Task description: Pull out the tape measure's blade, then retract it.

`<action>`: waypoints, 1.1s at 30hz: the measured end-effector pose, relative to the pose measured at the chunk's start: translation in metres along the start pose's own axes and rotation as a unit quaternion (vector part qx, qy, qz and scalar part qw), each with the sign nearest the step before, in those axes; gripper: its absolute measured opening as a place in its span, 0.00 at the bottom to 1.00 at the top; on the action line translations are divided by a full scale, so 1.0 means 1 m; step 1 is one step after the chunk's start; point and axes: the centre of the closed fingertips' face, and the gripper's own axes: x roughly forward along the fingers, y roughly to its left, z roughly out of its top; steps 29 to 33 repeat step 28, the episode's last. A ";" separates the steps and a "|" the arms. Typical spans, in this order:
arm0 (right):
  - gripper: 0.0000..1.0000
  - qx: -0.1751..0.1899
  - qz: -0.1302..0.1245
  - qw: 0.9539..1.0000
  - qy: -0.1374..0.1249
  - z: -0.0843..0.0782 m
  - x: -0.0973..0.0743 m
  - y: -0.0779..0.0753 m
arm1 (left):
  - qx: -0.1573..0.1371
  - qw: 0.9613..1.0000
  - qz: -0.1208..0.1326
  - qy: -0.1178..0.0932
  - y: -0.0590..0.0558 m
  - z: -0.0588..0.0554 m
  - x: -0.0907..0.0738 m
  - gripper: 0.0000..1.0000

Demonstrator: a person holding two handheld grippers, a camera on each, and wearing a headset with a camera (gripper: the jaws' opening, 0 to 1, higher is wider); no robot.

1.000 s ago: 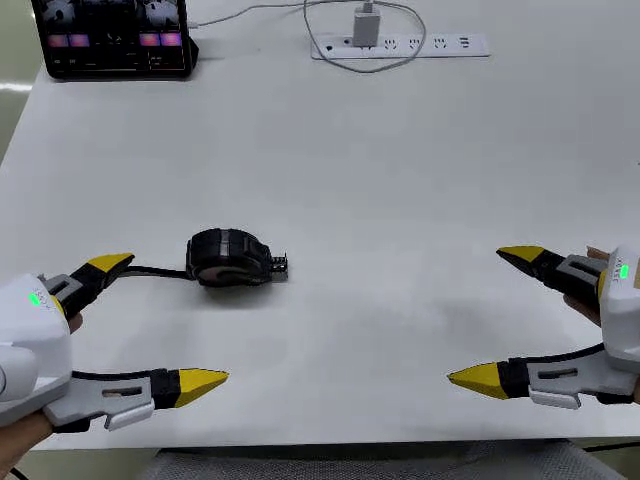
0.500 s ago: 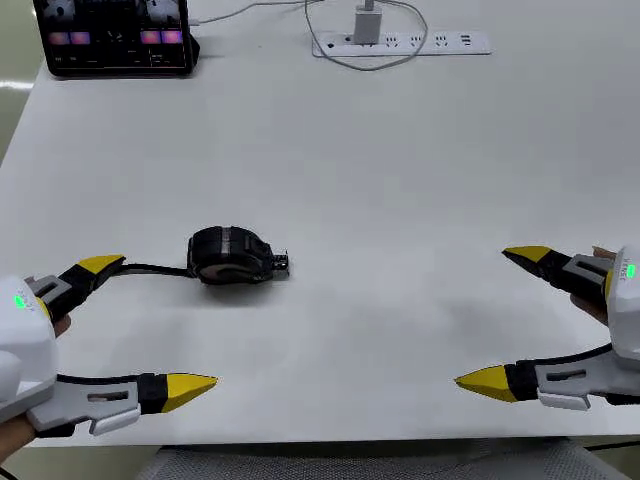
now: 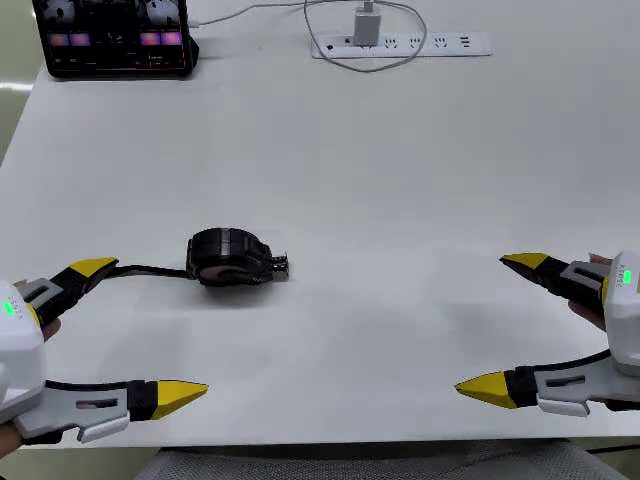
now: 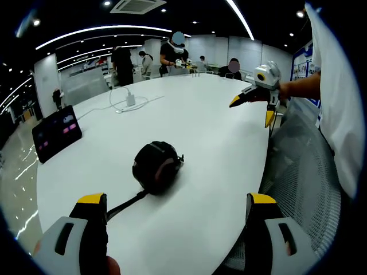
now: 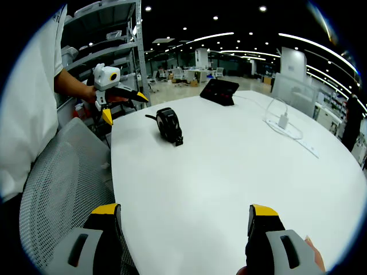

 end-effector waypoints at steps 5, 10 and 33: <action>0.90 -0.002 0.001 1.000 0.008 -0.004 0.001 0.000 | 0.001 1.000 0.005 -0.003 0.003 0.000 -0.004 0.99; 0.90 -0.003 0.003 1.000 0.008 -0.003 0.000 0.000 | -0.003 1.000 0.006 0.000 0.004 -0.002 -0.005 0.99; 0.90 -0.005 0.001 1.000 0.011 -0.003 -0.001 -0.001 | -0.008 1.000 0.002 0.004 0.002 -0.006 -0.004 0.99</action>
